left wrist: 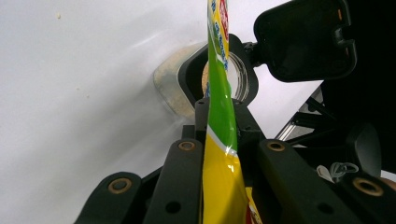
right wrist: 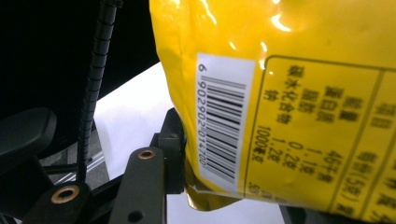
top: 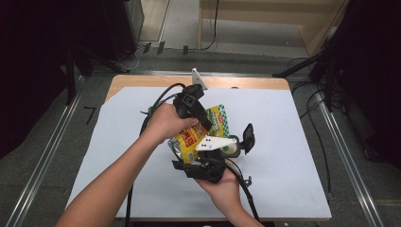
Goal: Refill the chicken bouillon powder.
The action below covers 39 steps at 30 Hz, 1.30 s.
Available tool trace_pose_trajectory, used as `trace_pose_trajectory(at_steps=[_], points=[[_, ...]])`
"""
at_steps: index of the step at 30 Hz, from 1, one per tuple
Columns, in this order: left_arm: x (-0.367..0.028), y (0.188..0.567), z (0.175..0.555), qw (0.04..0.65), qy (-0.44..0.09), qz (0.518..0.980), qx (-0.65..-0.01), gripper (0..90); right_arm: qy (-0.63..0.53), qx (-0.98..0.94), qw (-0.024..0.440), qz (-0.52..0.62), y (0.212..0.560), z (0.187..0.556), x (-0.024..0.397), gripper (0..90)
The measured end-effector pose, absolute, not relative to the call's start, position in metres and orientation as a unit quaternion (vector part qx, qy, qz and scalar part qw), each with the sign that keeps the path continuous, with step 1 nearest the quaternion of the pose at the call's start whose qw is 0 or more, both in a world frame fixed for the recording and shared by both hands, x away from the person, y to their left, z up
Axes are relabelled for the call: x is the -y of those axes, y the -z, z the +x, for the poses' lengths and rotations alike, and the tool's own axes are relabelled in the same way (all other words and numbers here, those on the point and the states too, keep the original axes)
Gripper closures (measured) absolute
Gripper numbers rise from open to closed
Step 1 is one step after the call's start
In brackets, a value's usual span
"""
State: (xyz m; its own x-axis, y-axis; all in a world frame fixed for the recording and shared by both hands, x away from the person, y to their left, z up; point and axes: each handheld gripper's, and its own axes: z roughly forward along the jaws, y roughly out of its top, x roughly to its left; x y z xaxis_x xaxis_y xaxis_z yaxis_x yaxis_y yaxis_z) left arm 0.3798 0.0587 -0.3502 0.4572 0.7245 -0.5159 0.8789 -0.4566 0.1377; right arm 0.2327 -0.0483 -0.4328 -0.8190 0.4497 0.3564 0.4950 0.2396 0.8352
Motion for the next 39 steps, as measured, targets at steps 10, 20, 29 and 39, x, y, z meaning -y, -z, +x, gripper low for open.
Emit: trace_pose_trajectory(at_steps=[10,20,29,39], points=[[-0.0585,0.3502,0.3802,0.198,0.197,0.83,-0.482,84.8,0.538,0.787,0.02,-0.301,0.4326,0.2331,0.0485,64.4],[-0.0577,0.349,0.3798,0.195,0.193,0.832,-0.483,84.8,0.54,0.786,0.022,-0.302,0.4331,0.2334,0.0481,64.5],[-0.0518,0.3438,0.3764,0.188,0.173,0.841,-0.478,84.5,0.545,0.78,0.027,-0.306,0.4336,0.2334,0.0484,64.1],[-0.0494,0.3419,0.3742,0.185,0.165,0.845,-0.474,84.3,0.547,0.778,0.028,-0.307,0.4345,0.2334,0.0482,64.2]])
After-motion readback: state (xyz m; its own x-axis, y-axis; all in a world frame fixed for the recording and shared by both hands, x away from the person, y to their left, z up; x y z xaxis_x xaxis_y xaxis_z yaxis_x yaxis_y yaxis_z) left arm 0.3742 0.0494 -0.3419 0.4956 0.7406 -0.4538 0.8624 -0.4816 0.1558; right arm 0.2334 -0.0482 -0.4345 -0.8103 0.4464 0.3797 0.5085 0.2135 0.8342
